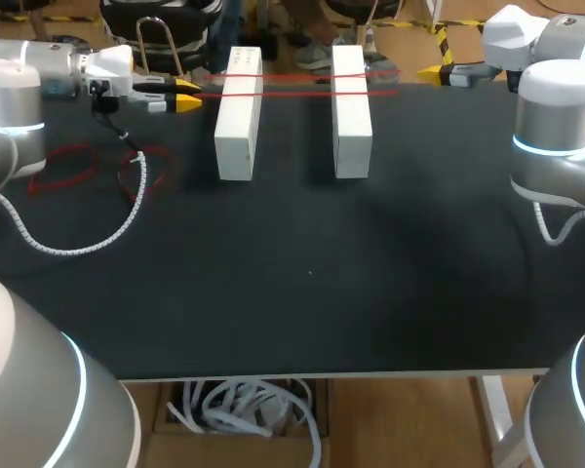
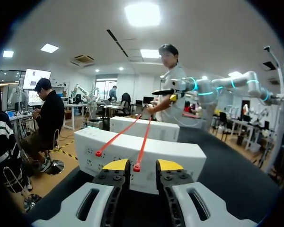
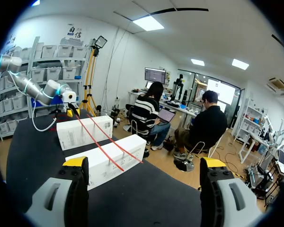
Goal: Grab the tape and strap the tape.
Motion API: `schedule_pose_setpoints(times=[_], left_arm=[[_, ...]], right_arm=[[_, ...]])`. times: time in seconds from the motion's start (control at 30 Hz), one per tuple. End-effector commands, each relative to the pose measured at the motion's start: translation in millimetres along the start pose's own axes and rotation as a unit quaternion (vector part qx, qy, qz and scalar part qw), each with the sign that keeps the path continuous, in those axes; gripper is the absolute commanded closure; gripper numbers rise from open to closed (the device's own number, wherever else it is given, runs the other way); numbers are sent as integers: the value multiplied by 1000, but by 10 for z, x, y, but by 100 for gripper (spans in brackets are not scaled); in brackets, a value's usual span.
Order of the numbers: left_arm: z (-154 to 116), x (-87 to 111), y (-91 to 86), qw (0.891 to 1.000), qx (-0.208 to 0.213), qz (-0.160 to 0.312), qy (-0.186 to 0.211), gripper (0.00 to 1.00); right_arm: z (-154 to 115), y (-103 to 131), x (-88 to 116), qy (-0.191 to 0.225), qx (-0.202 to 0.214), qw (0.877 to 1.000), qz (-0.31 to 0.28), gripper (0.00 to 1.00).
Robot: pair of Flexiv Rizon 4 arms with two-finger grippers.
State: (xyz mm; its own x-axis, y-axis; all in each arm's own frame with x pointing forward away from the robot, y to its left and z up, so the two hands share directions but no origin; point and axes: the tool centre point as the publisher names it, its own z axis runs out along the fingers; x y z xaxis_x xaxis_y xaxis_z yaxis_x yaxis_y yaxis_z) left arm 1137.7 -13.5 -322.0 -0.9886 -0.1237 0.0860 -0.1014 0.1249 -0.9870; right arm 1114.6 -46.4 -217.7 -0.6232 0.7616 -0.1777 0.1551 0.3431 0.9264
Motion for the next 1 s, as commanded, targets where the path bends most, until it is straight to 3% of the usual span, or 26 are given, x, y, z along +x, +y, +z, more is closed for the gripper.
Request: schedule_pose_setpoints(times=[0.03,0.83,1.0], left_arm=[[2,-39,26,1000,3,-2,3,77],[26,1,19,1000,12,-6,9,89],[22,-2,18,1000,12,-6,9,100]], right_arm=[[-7,-1,-4,1,0,1000,0,0],[-7,-1,-4,1,0,1000,0,0],[-7,-1,-4,1,0,1000,0,0]])
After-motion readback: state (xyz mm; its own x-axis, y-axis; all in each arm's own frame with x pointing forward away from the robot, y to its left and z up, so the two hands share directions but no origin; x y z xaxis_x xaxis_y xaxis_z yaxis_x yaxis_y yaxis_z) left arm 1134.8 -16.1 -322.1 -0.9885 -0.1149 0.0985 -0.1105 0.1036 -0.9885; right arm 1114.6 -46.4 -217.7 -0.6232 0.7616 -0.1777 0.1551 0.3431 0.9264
